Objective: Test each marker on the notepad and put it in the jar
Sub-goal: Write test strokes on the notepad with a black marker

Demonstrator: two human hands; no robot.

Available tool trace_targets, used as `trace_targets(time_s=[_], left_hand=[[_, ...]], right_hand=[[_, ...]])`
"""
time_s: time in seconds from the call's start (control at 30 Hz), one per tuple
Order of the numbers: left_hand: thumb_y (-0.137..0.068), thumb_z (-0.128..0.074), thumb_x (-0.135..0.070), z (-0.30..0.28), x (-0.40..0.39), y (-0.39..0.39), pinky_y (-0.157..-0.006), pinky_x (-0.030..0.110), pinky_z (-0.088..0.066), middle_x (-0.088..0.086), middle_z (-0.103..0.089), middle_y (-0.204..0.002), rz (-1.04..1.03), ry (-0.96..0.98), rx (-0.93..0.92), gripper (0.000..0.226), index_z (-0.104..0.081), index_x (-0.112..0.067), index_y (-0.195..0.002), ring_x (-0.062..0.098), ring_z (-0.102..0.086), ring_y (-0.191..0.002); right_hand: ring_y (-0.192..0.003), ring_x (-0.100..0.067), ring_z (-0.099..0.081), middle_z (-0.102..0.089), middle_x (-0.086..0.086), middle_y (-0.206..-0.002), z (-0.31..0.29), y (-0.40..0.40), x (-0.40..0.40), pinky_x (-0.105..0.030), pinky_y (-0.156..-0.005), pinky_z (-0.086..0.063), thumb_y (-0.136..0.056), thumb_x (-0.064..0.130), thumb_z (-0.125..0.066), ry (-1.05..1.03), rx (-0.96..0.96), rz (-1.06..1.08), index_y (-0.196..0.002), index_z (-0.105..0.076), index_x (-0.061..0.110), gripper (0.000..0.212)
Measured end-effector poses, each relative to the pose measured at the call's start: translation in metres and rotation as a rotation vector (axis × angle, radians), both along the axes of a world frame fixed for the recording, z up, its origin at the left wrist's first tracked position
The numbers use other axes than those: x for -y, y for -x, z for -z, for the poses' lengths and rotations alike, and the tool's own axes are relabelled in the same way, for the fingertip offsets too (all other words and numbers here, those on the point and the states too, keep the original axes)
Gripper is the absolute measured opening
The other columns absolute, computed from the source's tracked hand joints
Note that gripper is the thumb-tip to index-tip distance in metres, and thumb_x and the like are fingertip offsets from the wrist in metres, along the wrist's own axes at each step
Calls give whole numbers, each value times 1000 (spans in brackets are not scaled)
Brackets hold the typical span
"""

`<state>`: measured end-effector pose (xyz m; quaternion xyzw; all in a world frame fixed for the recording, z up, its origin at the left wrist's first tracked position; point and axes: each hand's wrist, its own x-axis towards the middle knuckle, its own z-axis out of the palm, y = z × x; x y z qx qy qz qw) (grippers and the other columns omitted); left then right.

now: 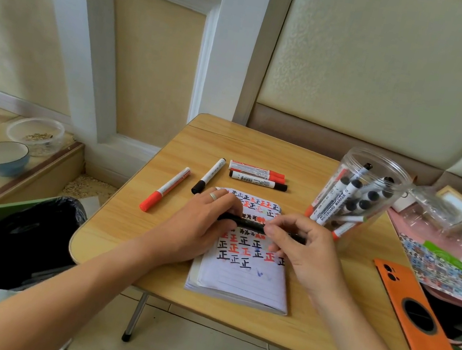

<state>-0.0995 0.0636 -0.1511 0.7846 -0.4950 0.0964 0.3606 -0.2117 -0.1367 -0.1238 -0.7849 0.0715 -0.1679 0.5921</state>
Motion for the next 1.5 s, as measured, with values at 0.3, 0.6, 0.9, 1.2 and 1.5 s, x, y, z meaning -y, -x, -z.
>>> trace_targets(time_s=[0.3,0.6,0.9,1.2,1.5], left_hand=[[-103,-56,-34,3,0,-1,-81,14,-38,-8,-63,-108,61,-67,-69,27,-58,-20,-125,4,-52,-96],[-101,-60,-27,2,-1,0,-81,17,-44,-5,-65,-102,94,-19,-41,21,-67,-20,-119,6,-57,-94],[-102,-53,-29,5,0,-3,-70,14,-35,-9,-54,-90,85,-36,-27,18,-67,-17,-106,-5,-48,-82],[-103,-49,-31,8,0,-4,-71,28,-41,-4,-56,-90,85,-60,-40,24,-65,-14,-101,6,-50,-81],[-97,-50,-51,12,3,-3,-104,39,-34,-12,-53,-127,-126,-155,66,33,-55,-31,-123,11,-40,-124]], right_hand=[[-80,-7,-64,-69,13,-89,9,1,-6,-18,-69,-49,-87,15,-81,372,22,-54,-96,-67,24,19],[-87,-3,-66,-71,14,-87,13,-1,-17,-11,-72,-45,-88,18,-80,414,64,-9,-94,-69,23,13],[-85,-3,-67,-72,12,-84,15,-3,-20,-11,-70,-45,-91,22,-77,404,69,-15,-90,-71,21,6],[-83,-1,-67,-72,17,-82,13,-4,-18,-14,-68,-46,-96,30,-71,478,61,-48,-85,-68,34,12],[-81,-20,-69,-68,2,-94,-10,-11,-16,-47,-79,-59,-93,13,-70,204,180,60,-100,-62,23,14]])
